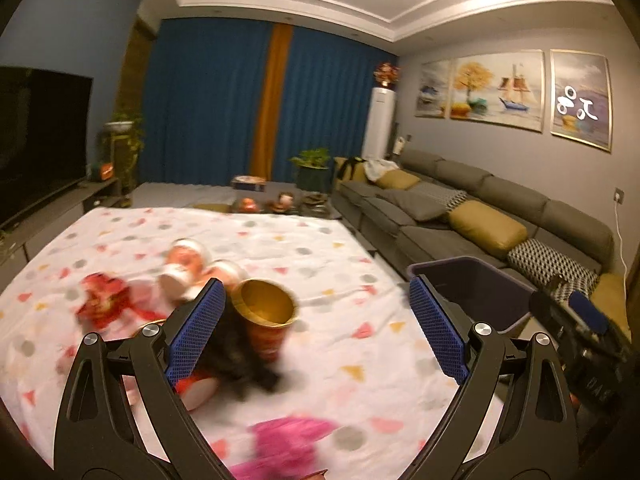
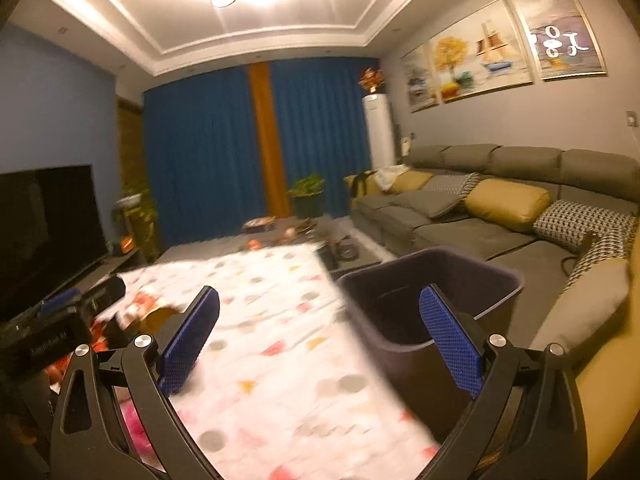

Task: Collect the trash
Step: 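Move both grippers back to the trash on the bed, then grasp the small pink plastic bag with the right gripper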

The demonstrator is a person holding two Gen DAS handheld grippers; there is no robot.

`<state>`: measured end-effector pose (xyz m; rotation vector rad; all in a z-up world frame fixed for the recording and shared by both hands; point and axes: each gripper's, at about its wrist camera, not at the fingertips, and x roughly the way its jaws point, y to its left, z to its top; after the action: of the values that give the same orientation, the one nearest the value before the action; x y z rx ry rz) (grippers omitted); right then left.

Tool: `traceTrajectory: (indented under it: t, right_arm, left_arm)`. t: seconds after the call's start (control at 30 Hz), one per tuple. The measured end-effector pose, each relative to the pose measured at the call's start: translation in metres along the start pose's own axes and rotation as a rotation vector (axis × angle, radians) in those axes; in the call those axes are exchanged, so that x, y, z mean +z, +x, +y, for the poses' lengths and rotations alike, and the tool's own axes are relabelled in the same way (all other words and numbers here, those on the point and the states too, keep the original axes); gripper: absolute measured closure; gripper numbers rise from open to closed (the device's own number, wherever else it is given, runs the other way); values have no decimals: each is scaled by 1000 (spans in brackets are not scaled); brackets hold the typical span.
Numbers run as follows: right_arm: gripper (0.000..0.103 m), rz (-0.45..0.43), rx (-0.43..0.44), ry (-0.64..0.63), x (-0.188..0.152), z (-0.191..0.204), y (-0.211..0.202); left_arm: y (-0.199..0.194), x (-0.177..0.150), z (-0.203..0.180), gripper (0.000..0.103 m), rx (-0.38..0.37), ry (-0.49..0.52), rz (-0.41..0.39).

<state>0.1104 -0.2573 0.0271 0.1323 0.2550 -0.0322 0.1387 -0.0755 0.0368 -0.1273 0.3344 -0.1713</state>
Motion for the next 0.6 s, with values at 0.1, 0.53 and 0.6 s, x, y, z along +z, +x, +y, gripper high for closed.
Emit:
traceTrajectory:
  t: [0.1,0.53,0.6]
  right_arm:
    - [7,36,45,-12,-10,26,1]
    - [12,208,148,-141,-80,127,14]
    - [15,233,152,-148,-85,133,20]
  left_arm:
    - [-13,-5,29,11,51,-14,-2]
    - [-62,-35,129,11,228,-49,18]
    - [-68,-41,140,11,253,-52,18]
